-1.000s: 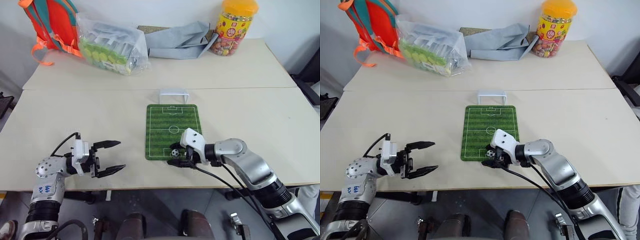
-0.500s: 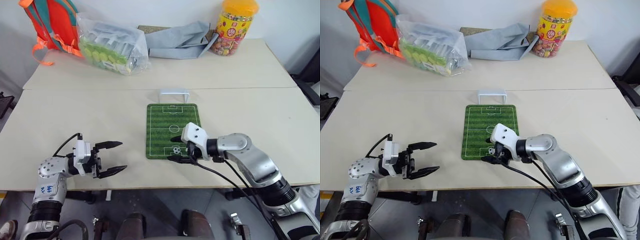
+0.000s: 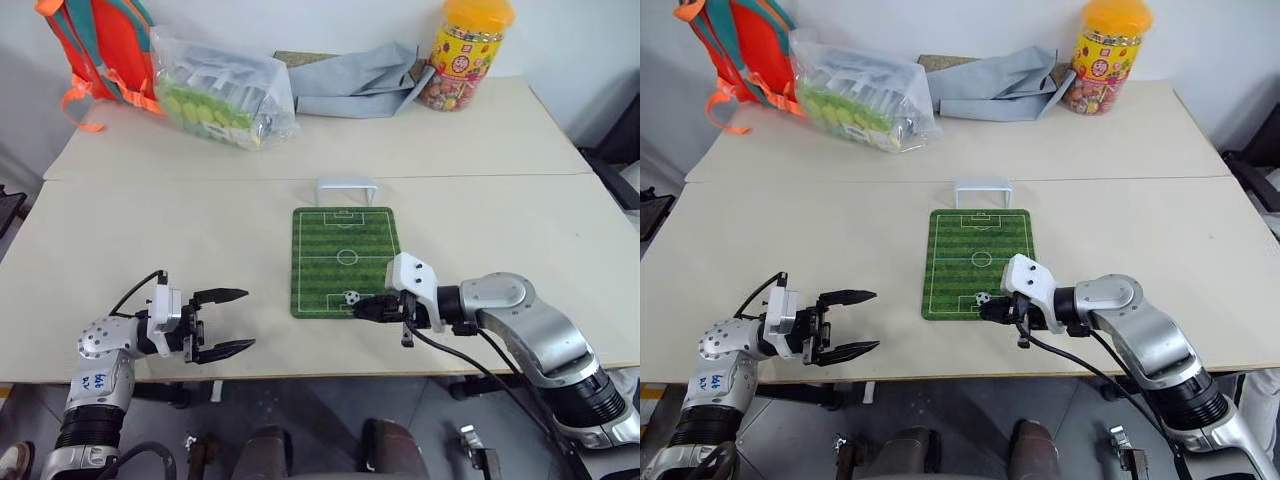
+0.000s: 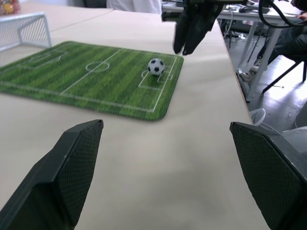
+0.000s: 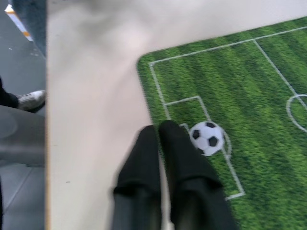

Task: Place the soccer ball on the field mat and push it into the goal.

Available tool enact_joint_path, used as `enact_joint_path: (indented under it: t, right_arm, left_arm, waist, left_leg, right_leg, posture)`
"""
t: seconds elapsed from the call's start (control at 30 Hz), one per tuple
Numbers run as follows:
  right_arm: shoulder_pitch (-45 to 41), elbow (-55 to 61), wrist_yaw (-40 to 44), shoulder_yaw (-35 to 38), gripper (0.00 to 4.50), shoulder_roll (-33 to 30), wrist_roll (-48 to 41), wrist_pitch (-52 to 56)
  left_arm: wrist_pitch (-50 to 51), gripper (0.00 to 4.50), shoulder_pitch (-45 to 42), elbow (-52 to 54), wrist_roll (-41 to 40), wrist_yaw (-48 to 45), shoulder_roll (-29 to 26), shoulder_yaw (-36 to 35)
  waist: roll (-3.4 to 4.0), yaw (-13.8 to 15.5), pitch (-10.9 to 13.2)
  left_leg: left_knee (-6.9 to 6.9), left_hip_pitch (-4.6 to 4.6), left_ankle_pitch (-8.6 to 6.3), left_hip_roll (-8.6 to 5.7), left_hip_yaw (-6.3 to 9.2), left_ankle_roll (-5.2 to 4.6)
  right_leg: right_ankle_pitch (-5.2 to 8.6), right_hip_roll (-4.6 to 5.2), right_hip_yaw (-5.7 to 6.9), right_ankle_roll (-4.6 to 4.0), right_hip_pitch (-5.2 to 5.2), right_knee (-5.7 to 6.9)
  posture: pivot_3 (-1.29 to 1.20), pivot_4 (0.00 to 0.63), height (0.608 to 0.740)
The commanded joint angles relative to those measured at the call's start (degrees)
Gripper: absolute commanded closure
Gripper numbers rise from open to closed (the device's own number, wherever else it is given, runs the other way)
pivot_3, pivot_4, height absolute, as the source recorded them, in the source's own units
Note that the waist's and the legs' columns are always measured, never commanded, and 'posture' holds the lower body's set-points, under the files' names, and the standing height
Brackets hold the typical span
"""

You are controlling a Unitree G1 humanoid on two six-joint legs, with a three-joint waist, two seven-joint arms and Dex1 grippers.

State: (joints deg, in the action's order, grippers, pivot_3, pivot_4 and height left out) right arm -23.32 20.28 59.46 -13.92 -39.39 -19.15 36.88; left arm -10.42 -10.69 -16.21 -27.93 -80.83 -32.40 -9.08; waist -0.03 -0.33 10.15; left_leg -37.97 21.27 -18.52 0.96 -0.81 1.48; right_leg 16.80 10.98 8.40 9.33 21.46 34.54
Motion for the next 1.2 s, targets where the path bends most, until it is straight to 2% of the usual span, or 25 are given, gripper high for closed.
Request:
enact_joint_path:
  t: [0.03, 0.33, 0.43, 0.53, 0.63, 0.83, 1.2]
  right_arm:
    - [-0.1, -0.7, 1.1, -1.5, 4.47, 0.8, 0.1, -2.5]
    - [-7.4, -20.0, 2.3, -4.5, 4.47, 6.2, 6.0, -12.7]
    - [-10.5, -25.8, 1.3, -3.1, 4.47, 7.6, 7.8, -16.0]
    - [-15.3, -30.1, -2.7, 1.6, 4.47, 8.1, 8.1, -17.6]
    - [-17.3, -30.2, -6.0, 5.7, 4.47, 8.1, 7.3, -17.0]
    - [-15.8, -24.3, -6.5, 10.2, 4.47, 6.5, 5.4, -13.8]
    - [-7.2, -21.6, -0.3, 15.4, 4.47, -4.1, 3.7, -14.1]
  left_arm:
    - [0.3, 0.00, 0.7, 1.9, -1.4, -0.1, -0.6, -0.8]
    - [0.8, 0.00, 0.3, 2.5, -1.2, 0.3, -1.1, -1.2]
    - [1.0, 0.00, -0.1, 2.7, -1.2, 0.6, -1.0, -1.2]
    - [0.9, 0.00, -0.7, 2.6, -1.2, 1.0, -0.9, -1.3]
    - [0.8, 0.00, -1.1, 2.1, -1.1, 1.2, -0.9, -1.4]
    - [0.8, 0.00, -2.1, 1.0, -0.3, 2.6, -0.7, -1.4]
    - [5.5, 0.00, -4.8, -1.4, 0.8, 6.9, -0.9, -1.0]
  waist:
    - [0.00, 0.1, 0.0]
    - [-0.01, -0.1, 0.0]
    - [-0.01, -0.1, 0.0]
    - [0.00, 0.0, 0.0]
    - [0.00, 0.1, 0.0]
    - [0.00, 0.0, 0.0]
    - [-0.01, 0.2, 0.0]
  left_leg:
    - [0.00, 0.00, 0.00, 0.00, 0.00, 0.00]
    - [-0.01, 0.01, 0.00, 0.00, -0.01, 0.00]
    - [-0.01, 0.01, 0.00, 0.00, -0.01, 0.01]
    - [-0.01, 0.02, 0.00, 0.00, -0.01, 0.01]
    - [-0.01, 0.03, 0.00, 0.00, 0.00, 0.01]
    - [0.05, 0.03, 0.00, 0.00, 0.00, 0.01]
    - [0.05, 0.04, 0.00, 0.00, -0.04, 0.00]
  right_leg:
    - [0.00, 0.00, 0.00, 0.00, 0.00, 0.00]
    - [0.00, -0.01, 0.00, 0.00, 0.01, 0.00]
    - [0.00, -0.02, 0.00, 0.00, 0.01, 0.01]
    - [0.00, -0.02, 0.00, 0.00, 0.01, 0.00]
    - [0.00, -0.01, 0.00, 0.00, 0.03, 0.00]
    - [0.00, -0.02, 0.01, 0.00, 0.03, -0.03]
    - [0.00, -0.02, 0.00, 0.00, 0.03, -0.06]
  posture:
    - [0.00, 0.150, 0.740]
    - [0.00, 0.150, 0.740]
    - [0.00, 0.150, 0.740]
    - [0.00, 0.150, 0.740]
    - [0.00, 0.150, 0.740]
    - [0.00, 0.150, 0.740]
    - [0.00, 0.150, 0.740]
